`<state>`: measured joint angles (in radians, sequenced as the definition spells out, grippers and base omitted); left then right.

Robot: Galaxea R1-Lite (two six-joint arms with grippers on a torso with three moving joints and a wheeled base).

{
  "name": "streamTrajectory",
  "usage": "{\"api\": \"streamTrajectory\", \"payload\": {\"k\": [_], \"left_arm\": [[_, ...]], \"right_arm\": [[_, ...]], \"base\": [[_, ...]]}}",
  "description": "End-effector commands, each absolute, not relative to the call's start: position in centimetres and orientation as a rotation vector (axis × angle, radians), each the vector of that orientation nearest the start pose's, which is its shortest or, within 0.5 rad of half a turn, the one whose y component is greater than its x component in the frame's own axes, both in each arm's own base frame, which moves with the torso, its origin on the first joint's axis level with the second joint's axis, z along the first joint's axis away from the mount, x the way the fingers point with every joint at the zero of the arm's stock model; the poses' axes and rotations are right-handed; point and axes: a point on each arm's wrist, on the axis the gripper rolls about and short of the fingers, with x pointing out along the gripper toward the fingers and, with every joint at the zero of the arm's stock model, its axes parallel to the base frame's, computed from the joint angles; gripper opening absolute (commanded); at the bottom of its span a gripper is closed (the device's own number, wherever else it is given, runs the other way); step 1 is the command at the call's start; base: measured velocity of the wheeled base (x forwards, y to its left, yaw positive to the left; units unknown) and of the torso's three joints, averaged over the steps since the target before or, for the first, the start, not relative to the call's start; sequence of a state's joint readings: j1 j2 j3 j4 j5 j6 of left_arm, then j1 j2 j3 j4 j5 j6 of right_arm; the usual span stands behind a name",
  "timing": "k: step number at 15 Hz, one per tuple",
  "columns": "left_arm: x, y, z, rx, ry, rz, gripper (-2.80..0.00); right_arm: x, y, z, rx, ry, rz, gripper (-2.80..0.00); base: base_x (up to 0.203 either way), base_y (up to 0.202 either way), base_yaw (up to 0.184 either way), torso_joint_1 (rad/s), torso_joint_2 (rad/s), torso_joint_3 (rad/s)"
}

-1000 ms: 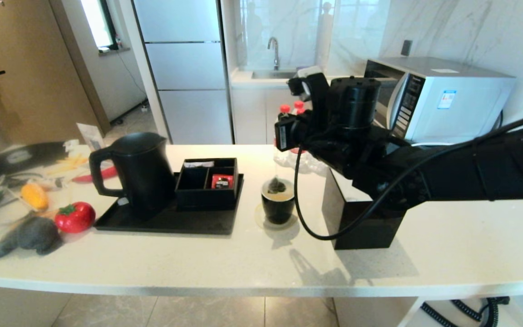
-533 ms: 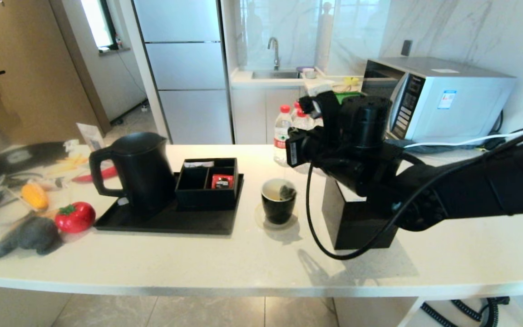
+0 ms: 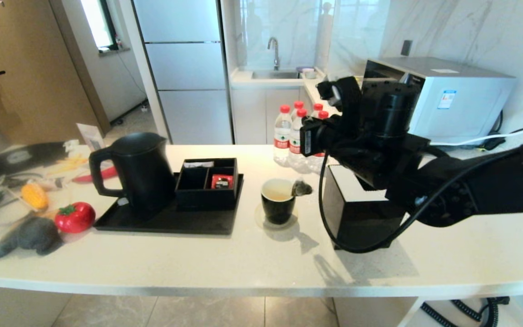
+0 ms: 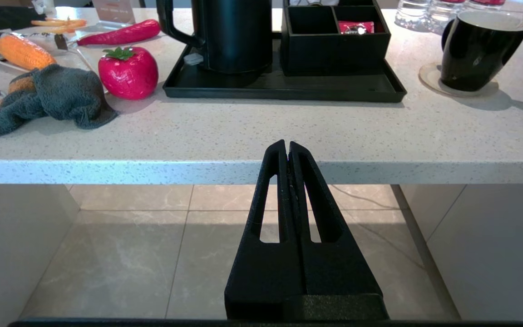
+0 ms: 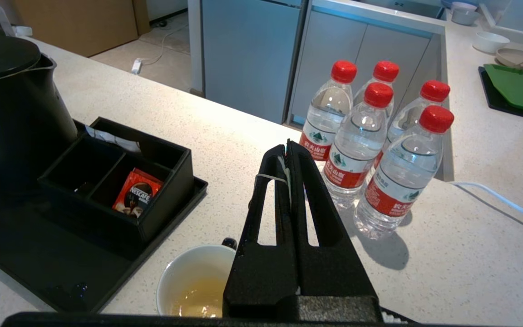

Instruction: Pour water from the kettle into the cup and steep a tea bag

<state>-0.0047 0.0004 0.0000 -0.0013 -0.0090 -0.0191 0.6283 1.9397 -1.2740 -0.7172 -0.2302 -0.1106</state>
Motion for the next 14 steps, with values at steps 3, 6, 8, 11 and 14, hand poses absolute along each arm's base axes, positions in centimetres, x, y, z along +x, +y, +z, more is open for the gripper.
{"api": "streamTrajectory", "payload": {"k": [3,6,8,11,14], "left_arm": [[-2.3,0.0,7.6,-0.02,-0.001,-0.014,-2.8],[-2.3,0.0,7.6,-0.02,-0.001,-0.014,-2.8],[-2.3,0.0,7.6,-0.02,-0.001,-0.014,-2.8],[-2.3,0.0,7.6,-0.02,-0.001,-0.014,-2.8],[-2.3,0.0,7.6,-0.02,-0.001,-0.014,-2.8]], "right_arm": [[31.4,22.2,23.3,-0.092,-0.062,0.392,-2.8],[31.4,22.2,22.9,-0.095,-0.056,0.392,-2.8],[31.4,22.1,23.4,-0.088,-0.067,0.39,-2.8],[31.3,21.8,25.1,-0.068,-0.112,0.38,-2.8],[31.3,20.0,27.8,-0.05,-0.156,0.336,-2.8]], "base": [[0.0,0.0,0.0,0.0,0.0,0.0],[0.0,0.0,0.0,0.0,0.0,0.0],[0.0,0.0,0.0,0.0,0.0,0.0],[0.0,0.0,0.0,0.0,0.0,0.0],[0.0,0.0,0.0,0.0,0.0,0.0]]}}
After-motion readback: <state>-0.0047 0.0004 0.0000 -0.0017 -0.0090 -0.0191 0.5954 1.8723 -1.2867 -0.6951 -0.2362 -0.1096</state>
